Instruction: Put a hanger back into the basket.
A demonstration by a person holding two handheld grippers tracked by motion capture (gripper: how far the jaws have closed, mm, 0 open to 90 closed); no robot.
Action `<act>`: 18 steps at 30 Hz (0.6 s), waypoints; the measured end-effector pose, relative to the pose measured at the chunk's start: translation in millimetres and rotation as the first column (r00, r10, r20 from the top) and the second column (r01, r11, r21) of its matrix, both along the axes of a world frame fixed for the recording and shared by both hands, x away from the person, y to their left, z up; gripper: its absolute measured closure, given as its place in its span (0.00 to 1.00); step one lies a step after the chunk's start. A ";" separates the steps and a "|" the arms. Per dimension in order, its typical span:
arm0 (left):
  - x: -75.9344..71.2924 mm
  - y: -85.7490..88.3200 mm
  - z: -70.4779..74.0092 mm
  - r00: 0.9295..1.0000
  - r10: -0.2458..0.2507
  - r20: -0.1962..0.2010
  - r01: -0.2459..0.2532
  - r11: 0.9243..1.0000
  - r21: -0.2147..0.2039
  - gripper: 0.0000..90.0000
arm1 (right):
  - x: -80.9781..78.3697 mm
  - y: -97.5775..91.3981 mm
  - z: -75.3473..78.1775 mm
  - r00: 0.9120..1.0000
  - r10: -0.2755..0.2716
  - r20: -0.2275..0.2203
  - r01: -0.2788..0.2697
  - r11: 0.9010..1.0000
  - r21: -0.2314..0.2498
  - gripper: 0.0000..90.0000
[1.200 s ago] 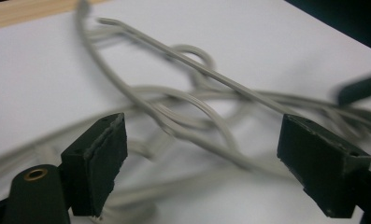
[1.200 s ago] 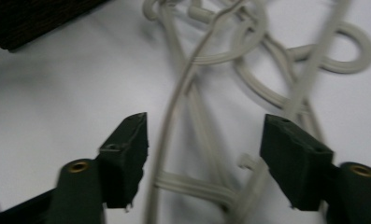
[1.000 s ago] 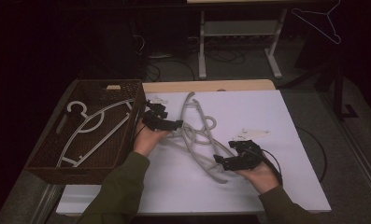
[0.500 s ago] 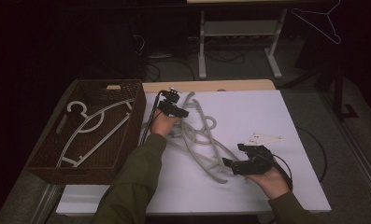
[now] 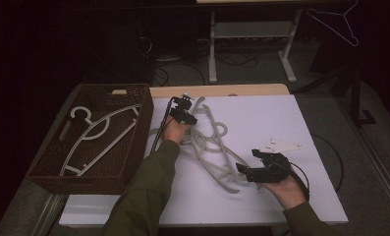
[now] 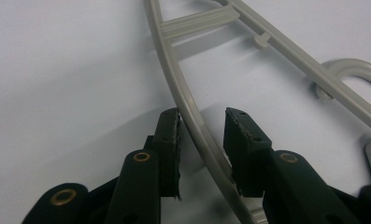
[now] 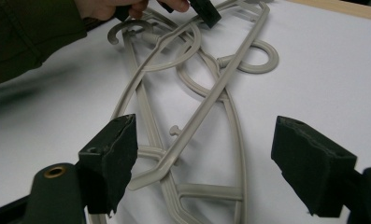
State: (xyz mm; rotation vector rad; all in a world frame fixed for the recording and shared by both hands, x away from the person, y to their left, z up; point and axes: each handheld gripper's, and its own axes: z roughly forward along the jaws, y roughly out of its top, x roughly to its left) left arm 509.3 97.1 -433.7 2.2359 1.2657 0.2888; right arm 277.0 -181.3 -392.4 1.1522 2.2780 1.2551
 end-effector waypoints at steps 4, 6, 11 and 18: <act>1.2 -1.3 0.3 1.000 0.001 0.001 -0.001 1.000 0.010 0.79 | -0.5 -0.6 0.3 1.000 -0.008 -0.001 0.008 1.000 0.004 0.25; 2.2 -0.1 1.8 1.000 0.003 0.007 -0.003 1.000 0.007 0.84 | 0.1 -1.8 0.2 1.000 -0.008 0.003 0.008 1.000 0.006 0.25; 0.8 -2.2 5.3 1.000 -0.020 0.015 0.020 1.000 0.003 0.90 | 0.0 -3.2 1.7 1.000 -0.017 0.011 0.017 1.000 0.013 0.26; -7.6 -12.6 23.1 0.994 -0.098 0.046 0.099 0.995 -0.033 0.91 | -0.9 -4.9 4.7 0.999 -0.029 0.029 0.029 0.999 0.029 0.26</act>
